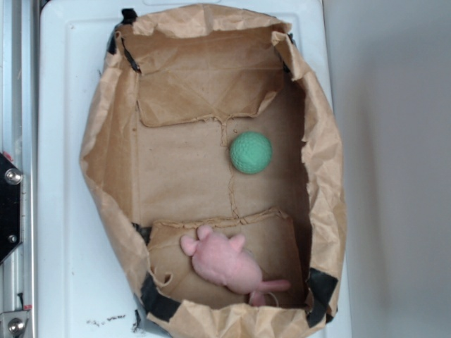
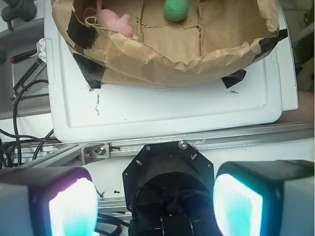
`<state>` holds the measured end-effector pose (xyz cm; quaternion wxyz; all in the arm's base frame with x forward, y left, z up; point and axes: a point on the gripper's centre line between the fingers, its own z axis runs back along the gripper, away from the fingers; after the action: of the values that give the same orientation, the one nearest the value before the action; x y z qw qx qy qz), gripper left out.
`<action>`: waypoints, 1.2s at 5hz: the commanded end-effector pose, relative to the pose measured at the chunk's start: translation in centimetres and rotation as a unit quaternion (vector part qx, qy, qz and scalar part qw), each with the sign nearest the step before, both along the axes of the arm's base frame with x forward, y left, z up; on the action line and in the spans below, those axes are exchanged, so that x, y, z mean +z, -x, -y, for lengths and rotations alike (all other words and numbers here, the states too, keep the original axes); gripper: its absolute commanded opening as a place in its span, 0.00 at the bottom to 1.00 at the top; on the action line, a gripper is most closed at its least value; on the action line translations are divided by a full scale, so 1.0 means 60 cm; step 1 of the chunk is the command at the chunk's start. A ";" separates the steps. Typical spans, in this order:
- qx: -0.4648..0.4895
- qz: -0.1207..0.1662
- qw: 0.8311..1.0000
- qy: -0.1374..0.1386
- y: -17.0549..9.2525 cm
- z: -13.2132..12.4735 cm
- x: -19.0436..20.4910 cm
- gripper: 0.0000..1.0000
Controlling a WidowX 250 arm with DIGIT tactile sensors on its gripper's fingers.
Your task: Grab the green ball.
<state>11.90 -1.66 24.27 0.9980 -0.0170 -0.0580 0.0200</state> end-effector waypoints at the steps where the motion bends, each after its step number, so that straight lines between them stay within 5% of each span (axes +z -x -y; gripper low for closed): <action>1: 0.000 0.000 1.000 0.000 0.000 0.000 0.000 1.00; 2: 0.033 0.009 0.999 -0.011 -0.078 0.020 -0.027 1.00; 4: 0.061 0.028 0.997 -0.034 -0.152 0.017 -0.048 1.00; 6: 0.011 0.031 0.999 -0.007 -0.206 -0.032 -0.087 1.00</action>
<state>23.65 -0.03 17.57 0.9979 -0.0097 -0.0605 0.0231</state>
